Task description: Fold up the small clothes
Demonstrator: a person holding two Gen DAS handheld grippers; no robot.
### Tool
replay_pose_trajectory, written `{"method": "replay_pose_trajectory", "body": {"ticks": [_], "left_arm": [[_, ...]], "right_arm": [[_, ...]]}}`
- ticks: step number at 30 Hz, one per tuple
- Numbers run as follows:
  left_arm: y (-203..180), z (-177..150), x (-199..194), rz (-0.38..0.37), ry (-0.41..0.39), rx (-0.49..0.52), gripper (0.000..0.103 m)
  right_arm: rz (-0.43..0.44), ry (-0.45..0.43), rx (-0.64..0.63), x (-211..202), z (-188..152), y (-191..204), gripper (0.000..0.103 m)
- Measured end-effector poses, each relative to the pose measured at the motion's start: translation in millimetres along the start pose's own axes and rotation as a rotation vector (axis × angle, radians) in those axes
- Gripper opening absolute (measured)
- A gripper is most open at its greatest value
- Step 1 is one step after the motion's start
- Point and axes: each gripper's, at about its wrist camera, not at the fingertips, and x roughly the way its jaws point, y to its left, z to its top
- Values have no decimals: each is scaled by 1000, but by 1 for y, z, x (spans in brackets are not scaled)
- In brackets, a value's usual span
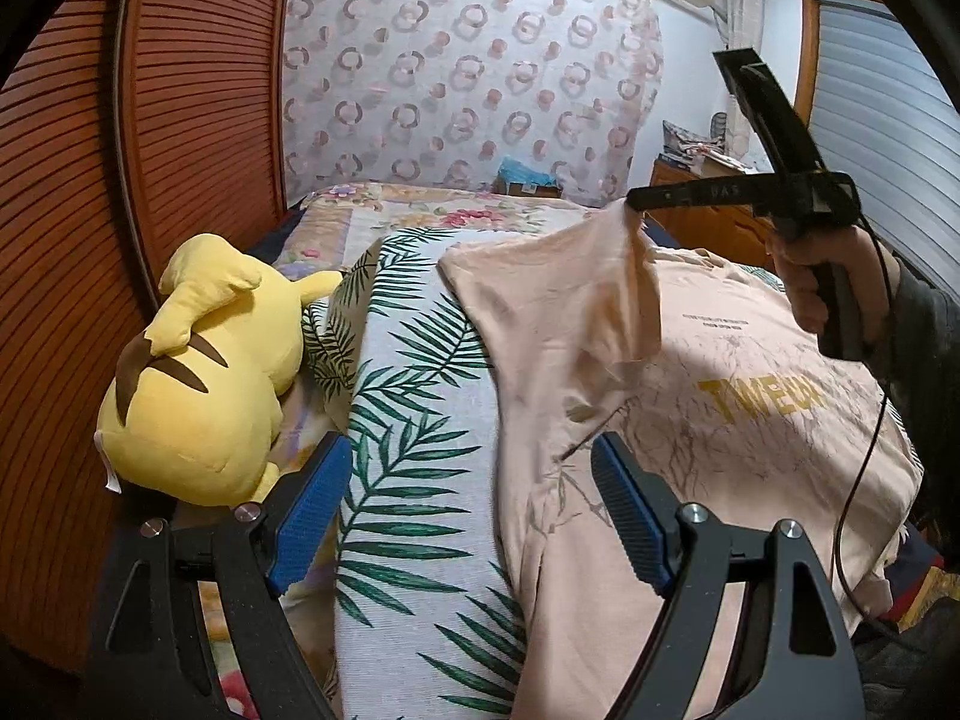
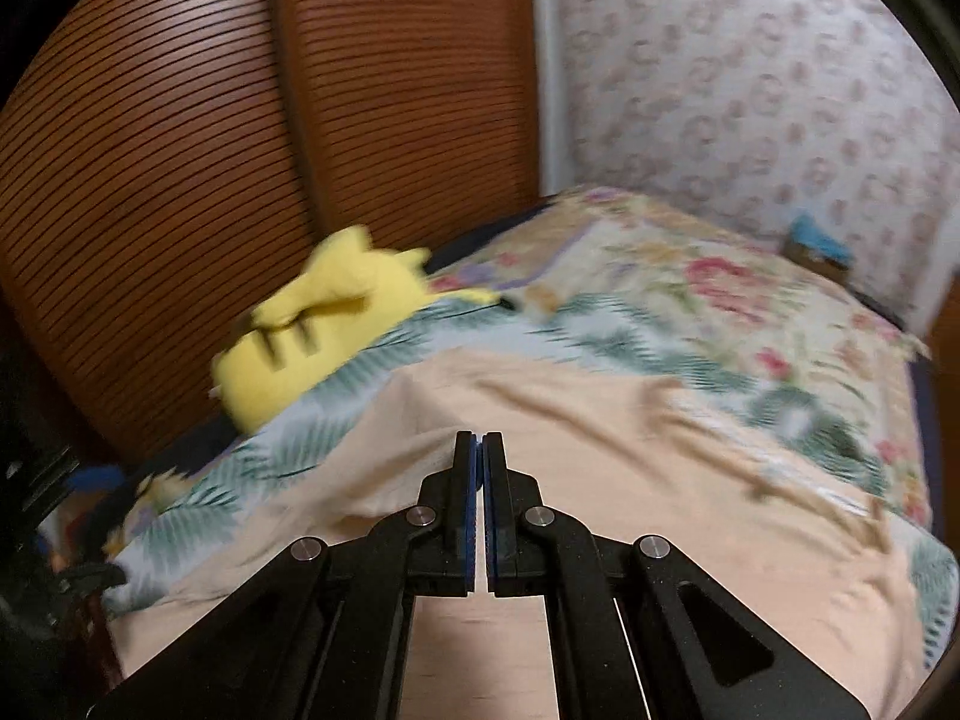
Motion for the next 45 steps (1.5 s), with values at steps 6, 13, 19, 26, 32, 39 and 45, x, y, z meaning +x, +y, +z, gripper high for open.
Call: {"method": "replay_pose_trajectory", "body": {"ticks": [6,13,19,26,32,39,45], "left_arm": [[-6,0,2,-8,4,9,82],[-9,0,1,-9,3,11,82],[-14,0,3,-16,13,7,82],[-27,2,9,-34,22,11,82],[-48,8,21,-57,31,31,82],[-85,20,39,-96,49,77,82],[-114,30,53,-119,70,127,82]], "right_arm": [[-157,0,25,3,-18,-7,12],[-79,25,-11,0,-45,33,26],[63,75,-49,-11,-95,68,26],[47,45,-12,-49,-121,54,26],[-6,5,30,-83,-130,47,26],[-91,-43,66,-135,-151,34,26],[-192,-61,114,-156,-176,19,53]]}}
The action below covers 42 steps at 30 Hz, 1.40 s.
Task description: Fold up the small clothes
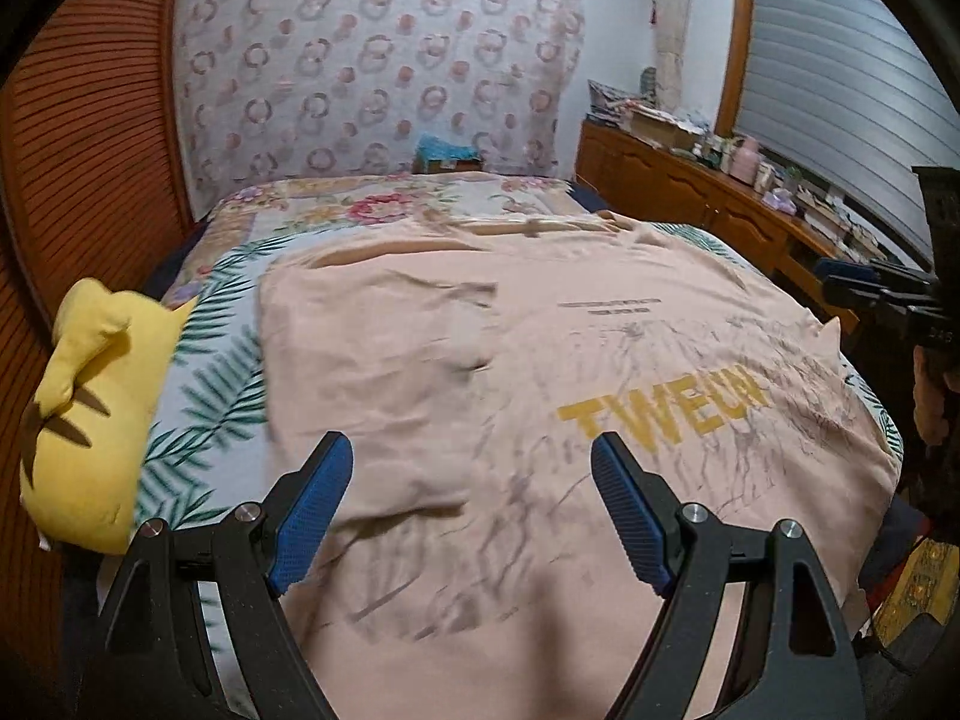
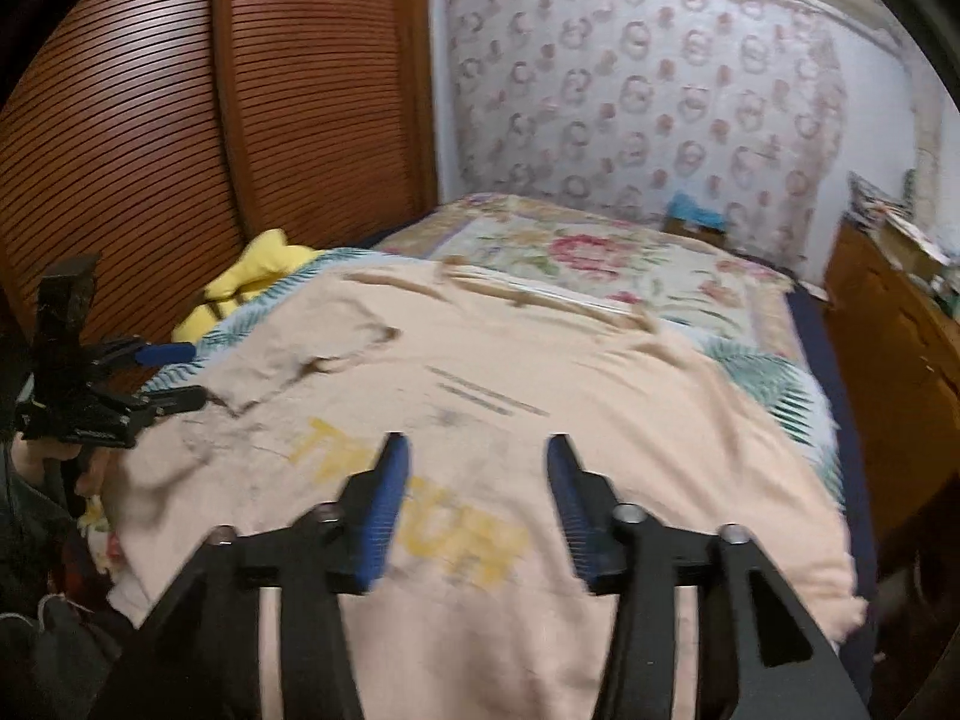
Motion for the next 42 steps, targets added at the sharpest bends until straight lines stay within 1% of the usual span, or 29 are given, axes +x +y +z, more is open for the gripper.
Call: {"method": "replay_pose_trajectory", "body": {"ticks": [8,9,14,19,24,25,28,29,30,31,32,35,36,37,39,40,42], "left_arm": [[-32,14,28,-23,59,77,82],[-36,16,33,-29,68,91,82],[-48,24,53,-42,108,129,82],[-53,31,69,-51,140,143,82],[-55,31,80,-54,175,150,82],[-56,31,83,-52,182,157,82],[-57,30,88,-49,199,163,82],[-57,30,90,-49,205,165,82],[-57,28,92,-49,214,167,82],[-58,28,93,-43,209,174,83],[-59,27,92,-40,202,183,83],[-59,26,93,-52,203,183,88],[-61,25,94,-55,207,191,92],[-63,25,94,-55,211,201,96],[-65,26,97,-59,218,208,100],[-66,26,98,-60,222,208,102],[-65,26,97,-59,224,206,102]], "right_arm": [[-141,39,110,-19,-50,-52,53],[-154,45,126,-17,-51,-54,53],[-227,88,232,-15,-77,-89,53],[-267,129,314,-7,-79,-109,53],[-256,141,380,5,-69,-119,53],[-249,140,387,-3,-70,-128,53],[-236,146,404,2,-67,-131,53],[-234,149,408,5,-68,-137,53],[-233,152,413,2,-72,-149,53],[-232,154,418,3,-73,-151,53],[-226,153,421,-2,-84,-160,53],[-214,158,424,-2,-86,-165,53],[-215,159,418,0,-86,-167,53],[-217,160,409,-1,-87,-166,52],[-206,161,393,0,-86,-166,41],[-207,161,383,0,-86,-166,39],[-213,163,353,1,-84,-163,30]]}}
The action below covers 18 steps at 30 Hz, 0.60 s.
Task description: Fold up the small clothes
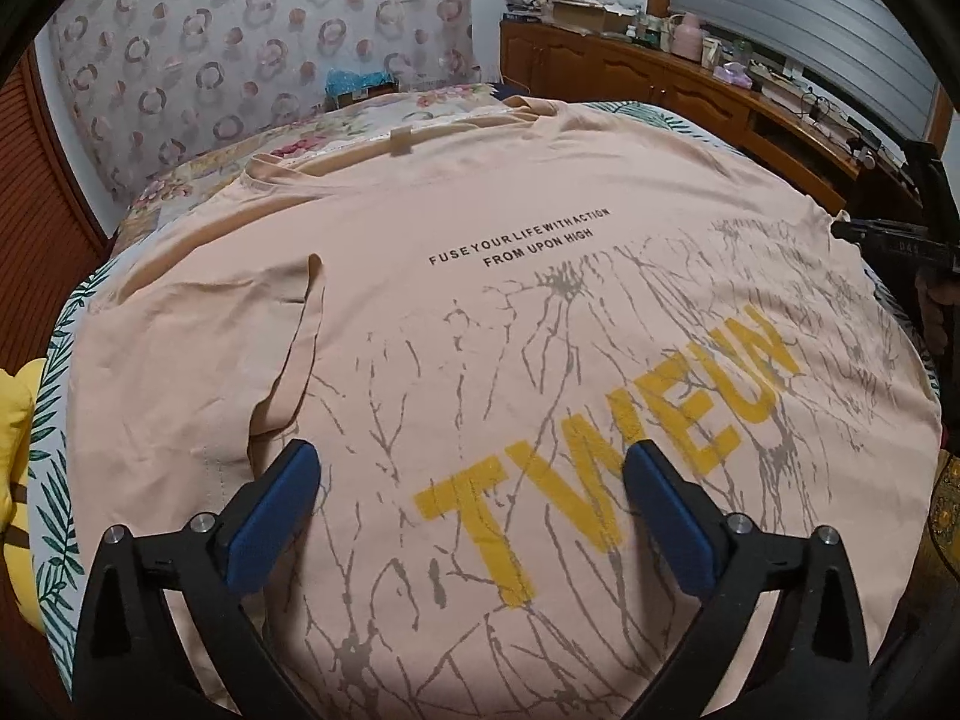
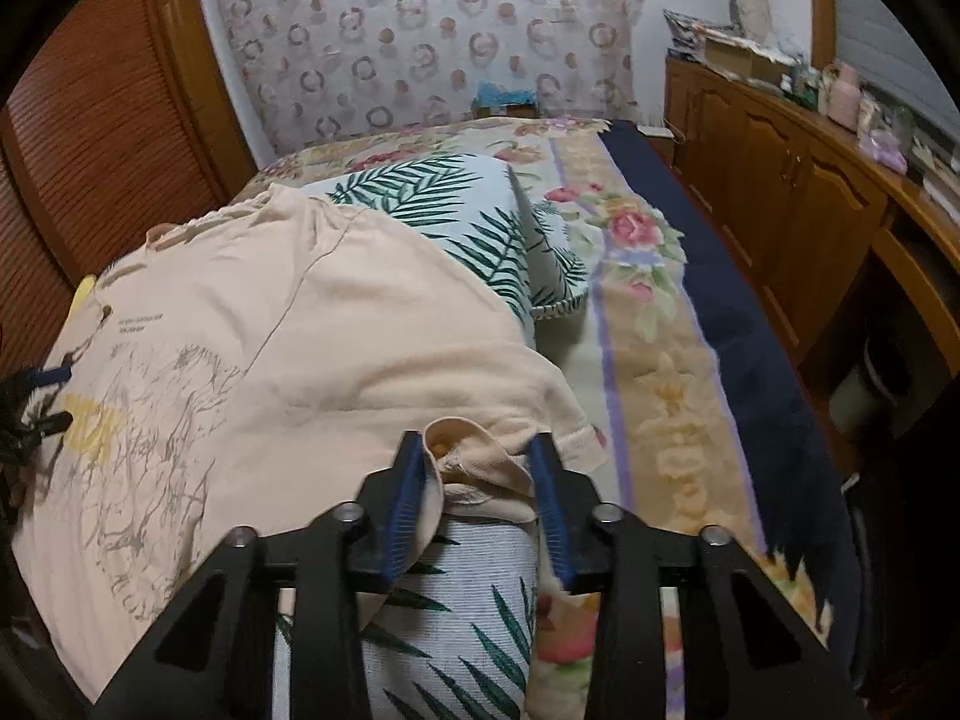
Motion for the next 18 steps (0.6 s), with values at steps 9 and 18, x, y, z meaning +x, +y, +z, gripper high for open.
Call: {"method": "replay_pose_trajectory", "body": {"ticks": [9,18], "left_arm": [[0,0,0,1,0,0,103],[0,-1,0,0,0,0,103]], "right_arm": [[-68,-57,-136,-13,8,19,5],[69,-159,-260,-31,34,86,5]]}}
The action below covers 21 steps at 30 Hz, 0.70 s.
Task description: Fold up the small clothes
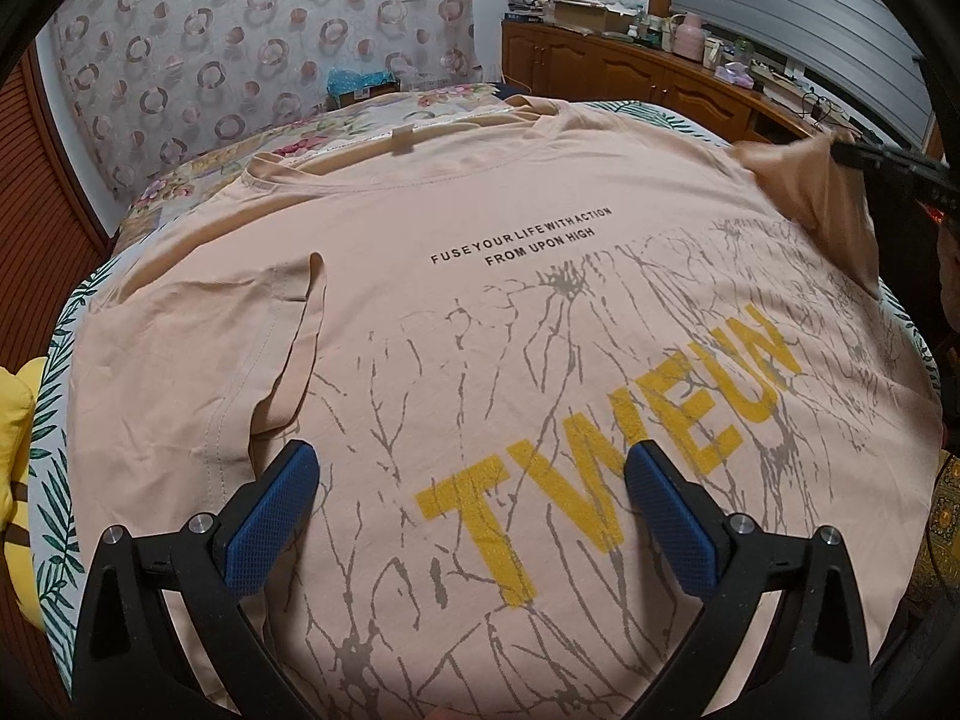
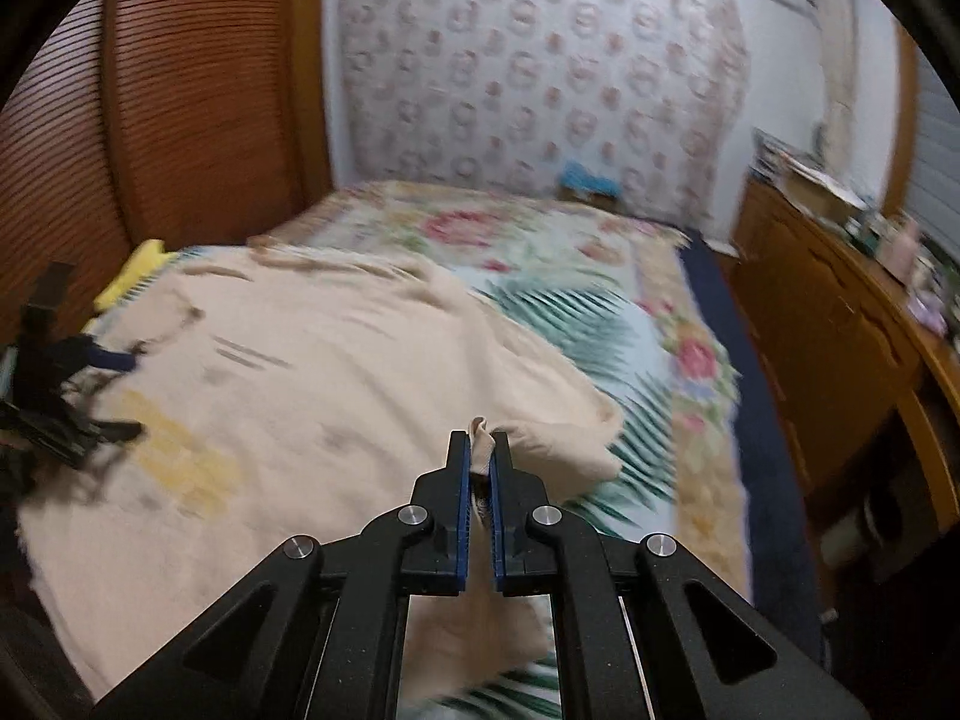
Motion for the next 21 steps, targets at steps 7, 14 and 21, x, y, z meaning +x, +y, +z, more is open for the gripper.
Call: {"method": "replay_pose_trajectory", "body": {"ticks": [7,14,21], "left_arm": [[0,0,0,0,-1,0,103],[3,0,-1,14,-5,-6,103],[10,-10,-25,42,-85,-46,103]], "right_arm": [[143,-8,-10,15,14,35,18],[48,3,37,22,8,2,40],[67,110,66,55,-14,-21,40]]}}
